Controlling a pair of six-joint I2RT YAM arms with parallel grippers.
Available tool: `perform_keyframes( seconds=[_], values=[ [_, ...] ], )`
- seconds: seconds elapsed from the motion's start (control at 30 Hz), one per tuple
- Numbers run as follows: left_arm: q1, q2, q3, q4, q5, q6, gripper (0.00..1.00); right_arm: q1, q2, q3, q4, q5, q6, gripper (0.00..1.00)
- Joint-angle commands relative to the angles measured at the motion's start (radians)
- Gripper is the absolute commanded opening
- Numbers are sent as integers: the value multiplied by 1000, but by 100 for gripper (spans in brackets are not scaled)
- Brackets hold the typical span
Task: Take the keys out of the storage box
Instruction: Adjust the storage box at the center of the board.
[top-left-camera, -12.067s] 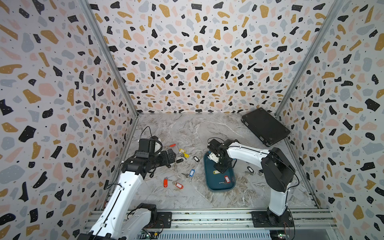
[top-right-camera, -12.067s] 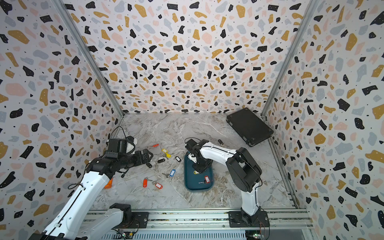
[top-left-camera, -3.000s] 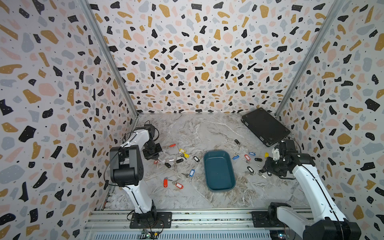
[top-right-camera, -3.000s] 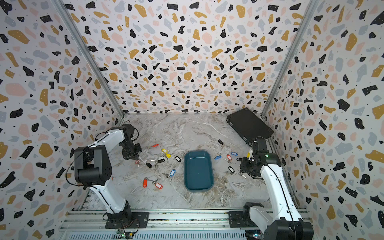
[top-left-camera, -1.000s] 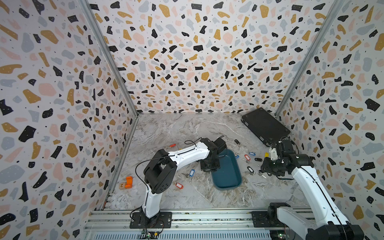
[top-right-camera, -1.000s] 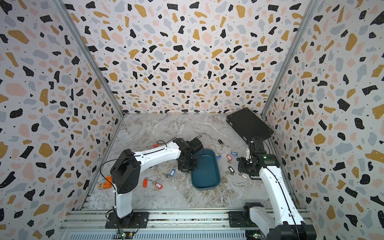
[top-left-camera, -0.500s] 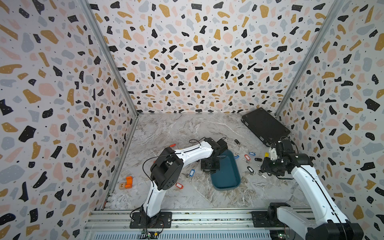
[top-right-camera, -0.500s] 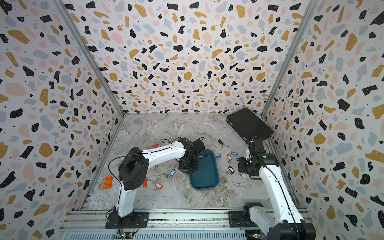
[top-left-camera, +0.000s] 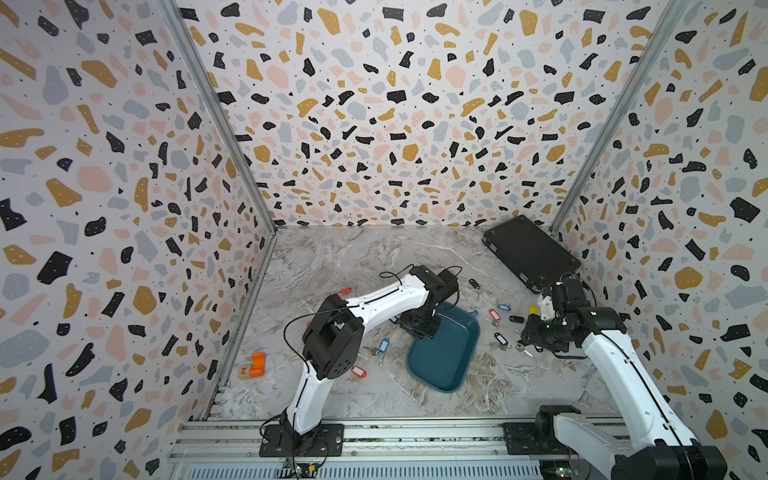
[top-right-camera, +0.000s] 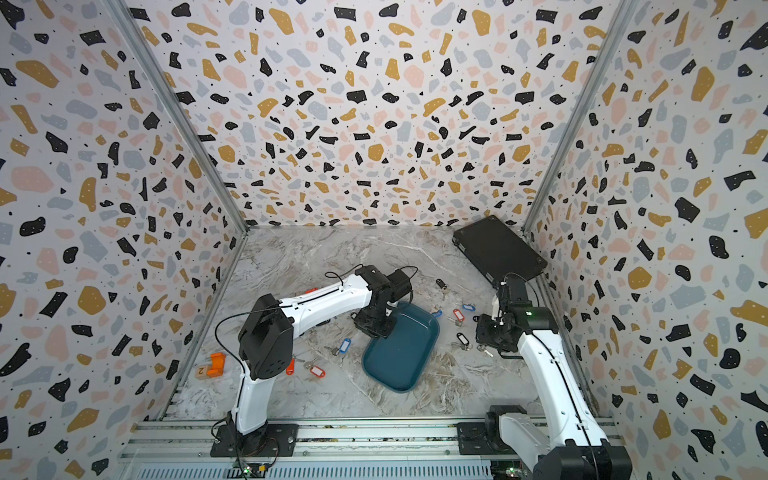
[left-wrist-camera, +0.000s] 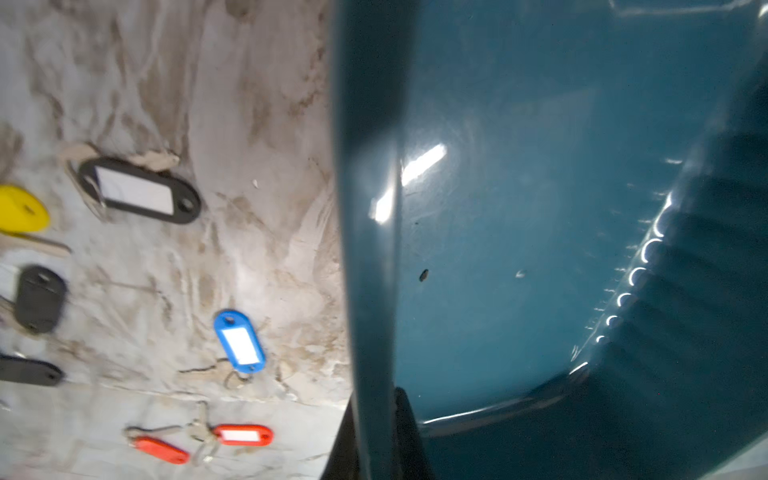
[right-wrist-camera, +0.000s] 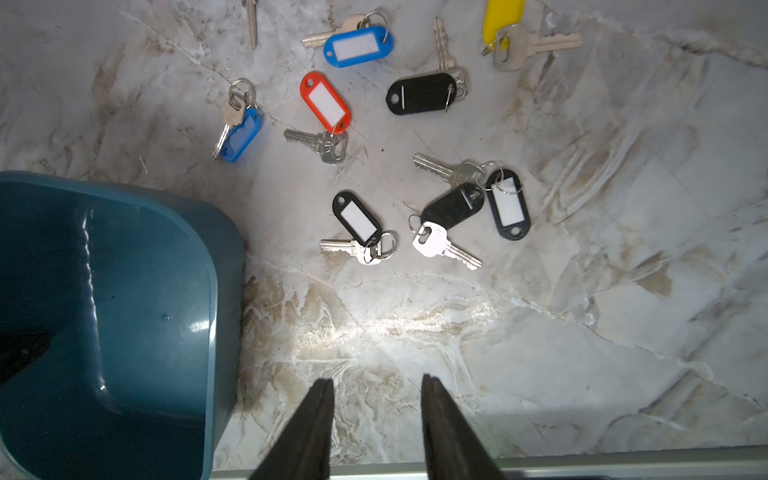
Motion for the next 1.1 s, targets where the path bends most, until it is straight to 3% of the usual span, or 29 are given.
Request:
perform_keyframes(
  seconds=[0.0,0.2,0.43,0.5,0.53,0.6,0.63,0.67,0.7,0.73,0.9,0.97,1.07],
  values=[
    [-8,-58,-39,-21,-23,309,0,7,-3,0,-15,-2,-9,40],
    [-8,-127,-120,123,31,508,0,9,4,2,-17,-7,-9,40],
    [-22,-26,11,177,-42,628,1,11,13,3,-17,-7,-9,40],
    [-21,8,54,190,-32,618,11,12,13,3,-17,-8,-10,41],
    [-22,24,68,200,-25,608,24,11,12,5,-20,-9,-10,42],
    [-23,50,96,203,-35,589,39,13,8,6,-23,-10,-10,43],
    [-22,57,101,210,-56,569,47,15,6,8,-24,-9,-10,43],
    [-23,60,104,211,-63,555,63,15,3,8,-26,-9,-10,43],
    [-23,56,104,213,-70,541,93,17,3,8,-27,-10,-10,44],
    [-23,44,99,218,-77,523,100,18,1,8,-26,-9,-10,44],
    [-22,-101,31,263,-186,373,100,21,-4,8,-27,-8,-10,44],
    [-22,-172,17,229,-270,229,99,21,-8,8,-26,-8,-10,45],
    [-22,-259,14,68,-316,-104,100,23,-11,8,-26,-7,-10,44]
  ],
)
